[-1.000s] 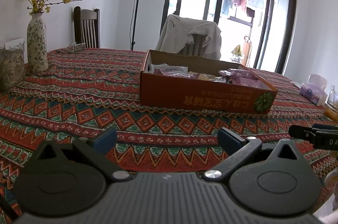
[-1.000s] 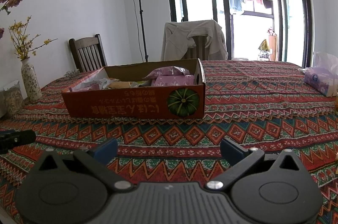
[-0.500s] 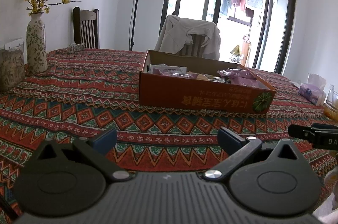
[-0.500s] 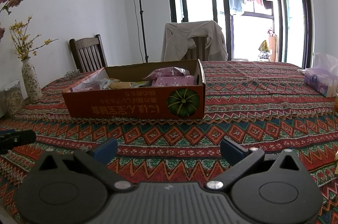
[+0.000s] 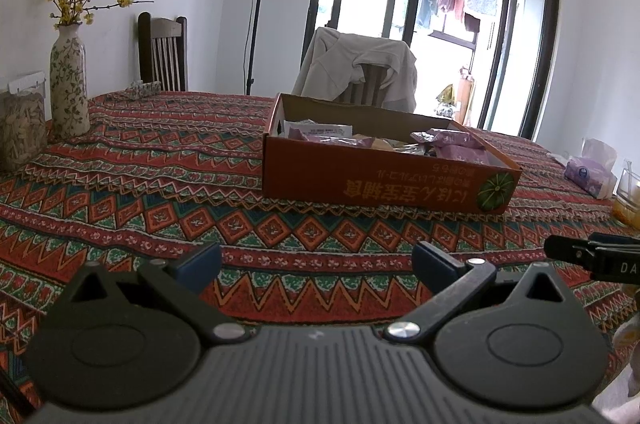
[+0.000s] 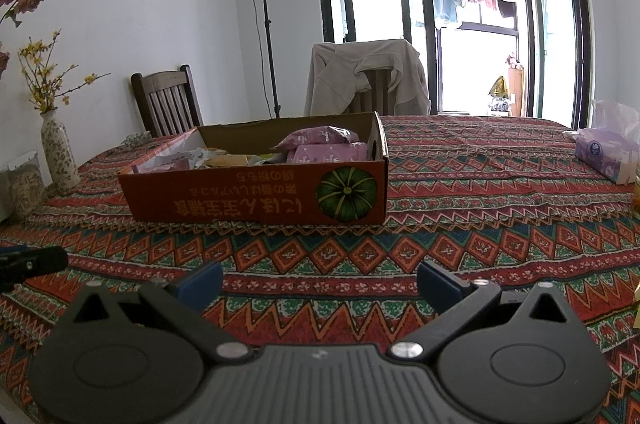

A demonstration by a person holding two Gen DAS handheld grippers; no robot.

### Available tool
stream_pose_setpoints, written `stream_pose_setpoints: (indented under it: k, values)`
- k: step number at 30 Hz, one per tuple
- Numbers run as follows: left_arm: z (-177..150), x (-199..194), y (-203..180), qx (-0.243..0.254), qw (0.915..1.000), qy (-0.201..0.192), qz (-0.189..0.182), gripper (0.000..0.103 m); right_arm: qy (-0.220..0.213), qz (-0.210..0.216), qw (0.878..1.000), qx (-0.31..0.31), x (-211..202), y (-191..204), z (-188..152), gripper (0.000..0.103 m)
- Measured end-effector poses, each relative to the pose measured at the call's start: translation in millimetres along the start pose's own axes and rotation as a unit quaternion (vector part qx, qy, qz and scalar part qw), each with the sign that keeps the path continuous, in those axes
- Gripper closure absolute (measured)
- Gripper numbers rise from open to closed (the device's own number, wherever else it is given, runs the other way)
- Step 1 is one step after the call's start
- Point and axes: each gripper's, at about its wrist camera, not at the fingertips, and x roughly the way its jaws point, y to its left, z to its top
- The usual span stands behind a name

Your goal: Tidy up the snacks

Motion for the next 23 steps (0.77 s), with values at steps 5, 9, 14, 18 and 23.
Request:
stream_pose_setpoints:
  k: [5,9,14,18,23]
  values:
    - [-0.6,0.4,-1.4,0.0,1.0,0.002,0.0,0.0,0.0,0.0,1.0,0.0,0.2,-0.1,0.2,0.0]
    - [-1.2,-0.2,-1.5,0.001,1.0,0.003,0.0,0.0,0.001,-0.002,1.0,0.0,-1.0,-0.7,-1.8,0.0]
    - [-2.0,0.3,-2.3,0.004,1.0,0.006,-0.002,0.0,0.001,-0.001,1.0,0.0,-0.9,-0.8,-2.2,0.0]
    - [-2.3,-0.8,-2.6,0.004,1.0,0.004,-0.002,0.0,0.002,-0.002,1.0,0.0,-1.2,-1.0,-3.8,0.0]
    - [-2.7,-0.3,0.4,-0.004,0.9997,0.008,-0.022,0.0,0.003,-0.001,1.0,0.0,-0.6,-0.6,-4.4,0.0]
